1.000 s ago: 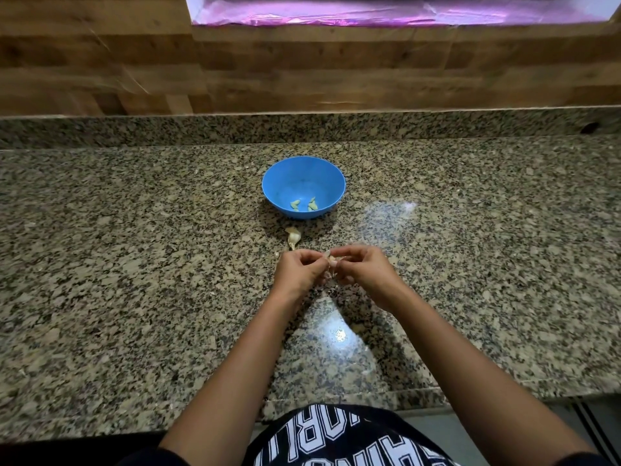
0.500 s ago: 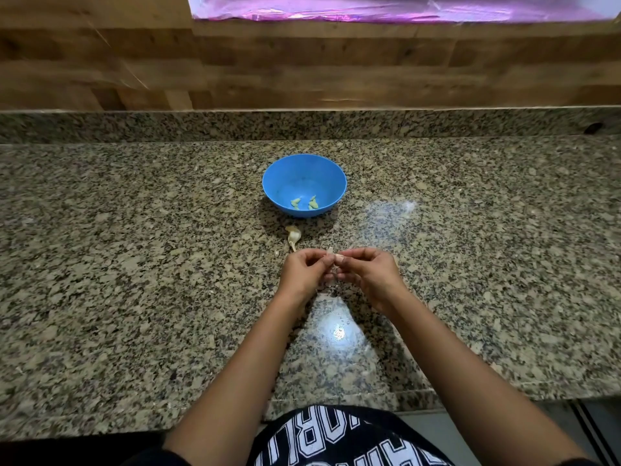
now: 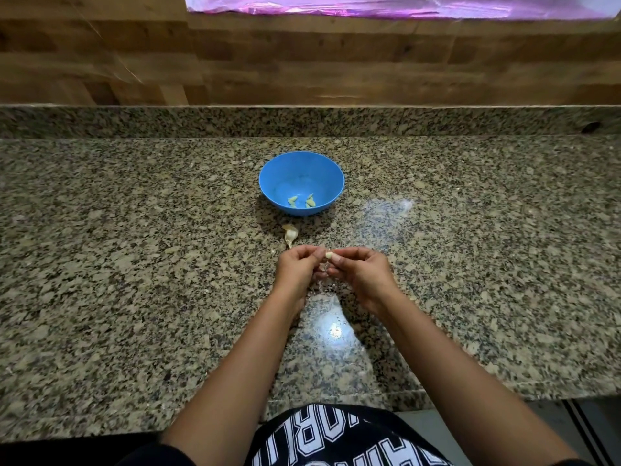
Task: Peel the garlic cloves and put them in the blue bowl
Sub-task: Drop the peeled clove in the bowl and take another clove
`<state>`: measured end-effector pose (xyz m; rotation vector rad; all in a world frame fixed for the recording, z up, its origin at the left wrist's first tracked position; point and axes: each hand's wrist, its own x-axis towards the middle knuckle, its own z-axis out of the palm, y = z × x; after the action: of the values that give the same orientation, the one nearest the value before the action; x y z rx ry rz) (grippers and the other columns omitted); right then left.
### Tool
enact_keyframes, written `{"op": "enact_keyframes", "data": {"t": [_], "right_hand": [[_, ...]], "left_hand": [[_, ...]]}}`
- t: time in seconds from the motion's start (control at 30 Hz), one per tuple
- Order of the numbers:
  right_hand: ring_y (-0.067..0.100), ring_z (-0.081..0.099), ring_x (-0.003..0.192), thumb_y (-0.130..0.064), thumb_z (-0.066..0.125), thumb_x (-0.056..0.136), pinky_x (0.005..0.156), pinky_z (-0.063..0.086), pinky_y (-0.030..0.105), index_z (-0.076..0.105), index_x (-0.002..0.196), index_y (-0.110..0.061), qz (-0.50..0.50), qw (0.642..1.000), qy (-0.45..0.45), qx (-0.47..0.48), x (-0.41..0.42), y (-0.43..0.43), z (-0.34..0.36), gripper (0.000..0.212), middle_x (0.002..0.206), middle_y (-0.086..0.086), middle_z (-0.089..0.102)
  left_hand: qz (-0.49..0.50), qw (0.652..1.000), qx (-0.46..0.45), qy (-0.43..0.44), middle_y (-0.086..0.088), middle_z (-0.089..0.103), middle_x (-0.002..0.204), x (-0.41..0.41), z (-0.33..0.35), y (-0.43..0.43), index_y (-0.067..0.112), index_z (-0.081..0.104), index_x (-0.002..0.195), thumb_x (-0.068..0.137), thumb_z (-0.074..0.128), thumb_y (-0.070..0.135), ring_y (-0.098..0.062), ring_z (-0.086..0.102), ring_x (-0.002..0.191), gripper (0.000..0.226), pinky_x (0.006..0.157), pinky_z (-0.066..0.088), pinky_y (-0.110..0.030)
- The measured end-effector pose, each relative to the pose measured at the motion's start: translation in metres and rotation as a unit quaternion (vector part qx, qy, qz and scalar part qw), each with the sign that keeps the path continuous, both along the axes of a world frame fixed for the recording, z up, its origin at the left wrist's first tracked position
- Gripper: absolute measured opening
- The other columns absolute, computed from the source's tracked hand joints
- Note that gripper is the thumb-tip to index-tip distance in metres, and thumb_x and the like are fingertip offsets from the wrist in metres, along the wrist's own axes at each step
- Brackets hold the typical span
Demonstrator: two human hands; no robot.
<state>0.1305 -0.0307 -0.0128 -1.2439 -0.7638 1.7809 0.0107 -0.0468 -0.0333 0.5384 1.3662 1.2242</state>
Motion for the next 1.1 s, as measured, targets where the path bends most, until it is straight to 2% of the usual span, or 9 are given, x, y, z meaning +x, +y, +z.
{"op": "enact_keyframes", "data": {"t": [0.1, 0.23, 0.33, 0.47, 0.67, 0.8, 0.87, 0.93, 1.1], "right_hand": [[0.021, 0.065, 0.069, 0.012, 0.054, 0.085, 0.064, 0.057, 0.023, 0.064, 0.091, 0.005, -0.006, 1.0, 0.027, -0.014, 0.0025, 0.0034, -0.0021, 0.013, 0.085, 0.018, 0.067], [0.022, 0.066, 0.077, 0.013, 0.051, 0.086, 0.071, 0.057, 0.026, 0.064, 0.095, 0.004, -0.003, 0.998, 0.053, -0.023, 0.0032, 0.0037, -0.0017, 0.018, 0.086, 0.016, 0.069], [0.024, 0.066, 0.082, 0.012, 0.056, 0.083, 0.076, 0.056, 0.029, 0.063, 0.098, 0.006, 0.0, 0.998, 0.049, -0.025, 0.0045, 0.0044, -0.0021, 0.018, 0.092, 0.019, 0.068], [0.023, 0.066, 0.077, 0.011, 0.06, 0.08, 0.073, 0.057, 0.029, 0.065, 0.092, 0.006, 0.005, 1.0, 0.025, -0.015, 0.0053, 0.0062, -0.0005, 0.014, 0.088, 0.018, 0.069], [0.02, 0.067, 0.072, 0.009, 0.059, 0.083, 0.067, 0.058, 0.024, 0.066, 0.09, 0.004, 0.011, 1.0, 0.001, -0.006, 0.0054, 0.0065, -0.0007, 0.011, 0.085, 0.015, 0.069], [0.021, 0.068, 0.075, 0.009, 0.058, 0.084, 0.07, 0.058, 0.026, 0.064, 0.098, 0.007, 0.015, 1.0, 0.014, -0.009, 0.0064, 0.0071, -0.0022, 0.016, 0.089, 0.017, 0.069], [0.024, 0.069, 0.08, 0.009, 0.059, 0.083, 0.074, 0.058, 0.029, 0.065, 0.098, 0.005, 0.021, 1.0, 0.023, -0.001, 0.0072, 0.0063, -0.0038, 0.017, 0.09, 0.017, 0.07], [0.025, 0.069, 0.085, 0.009, 0.06, 0.082, 0.08, 0.057, 0.032, 0.066, 0.095, 0.002, 0.035, 0.999, -0.006, 0.028, 0.0082, 0.0056, -0.0039, 0.017, 0.091, 0.015, 0.07], [0.019, 0.067, 0.081, 0.006, 0.062, 0.081, 0.08, 0.056, 0.031, 0.068, 0.092, -0.003, 0.064, 0.989, -0.097, 0.095, 0.0094, 0.0054, -0.0015, 0.015, 0.088, 0.009, 0.071]], "left_hand": [[-0.022, 1.0, 0.013, -0.015, -0.009, 0.067, 0.078, -0.0021, -0.0005, -0.0015, 0.0, 0.064, 0.093, 0.089, 0.06, 0.004, -0.012, 0.063, 0.058, 0.008, 0.055, 0.053, -0.018], [-0.028, 0.998, 0.033, 0.042, -0.013, 0.07, 0.088, 0.001, -0.0033, -0.0028, 0.0, 0.066, 0.095, 0.084, 0.067, 0.006, -0.018, 0.066, 0.07, 0.012, 0.064, 0.056, -0.023], [-0.02, 0.997, 0.034, 0.064, -0.015, 0.07, 0.091, 0.001, -0.0021, -0.003, -0.001, 0.066, 0.096, 0.082, 0.07, 0.007, -0.02, 0.066, 0.074, 0.017, 0.069, 0.057, -0.028], [-0.02, 0.996, 0.04, 0.073, -0.014, 0.07, 0.088, 0.0008, 0.001, -0.003, -0.001, 0.067, 0.094, 0.083, 0.069, 0.006, -0.02, 0.067, 0.073, 0.014, 0.069, 0.057, -0.027], [-0.046, 0.988, 0.048, 0.138, -0.015, 0.07, 0.087, -0.0013, 0.0031, -0.0014, 0.003, 0.067, 0.086, 0.081, 0.071, 0.009, -0.027, 0.067, 0.079, 0.009, 0.079, 0.057, -0.04], [-0.053, 0.979, 0.058, 0.189, -0.007, 0.07, 0.083, 0.002, 0.003, -0.0009, 0.01, 0.067, 0.085, 0.082, 0.071, 0.014, -0.021, 0.068, 0.076, 0.006, 0.076, 0.058, -0.037], [-0.049, 0.981, 0.059, 0.177, -0.008, 0.071, 0.085, 0.0016, 0.0017, -0.0007, 0.01, 0.069, 0.086, 0.082, 0.071, 0.015, -0.024, 0.07, 0.081, 0.007, 0.078, 0.058, -0.038], [-0.054, 0.983, 0.059, 0.165, -0.01, 0.072, 0.086, 0.0009, 0.002, -0.0013, 0.008, 0.07, 0.086, 0.082, 0.071, 0.014, -0.027, 0.07, 0.084, 0.007, 0.08, 0.057, -0.038], [-0.045, 0.989, 0.051, 0.133, -0.013, 0.07, 0.086, 0.001, 0.0053, -0.0021, 0.005, 0.068, 0.085, 0.083, 0.068, 0.008, -0.025, 0.067, 0.077, 0.003, 0.074, 0.057, -0.033]]}}
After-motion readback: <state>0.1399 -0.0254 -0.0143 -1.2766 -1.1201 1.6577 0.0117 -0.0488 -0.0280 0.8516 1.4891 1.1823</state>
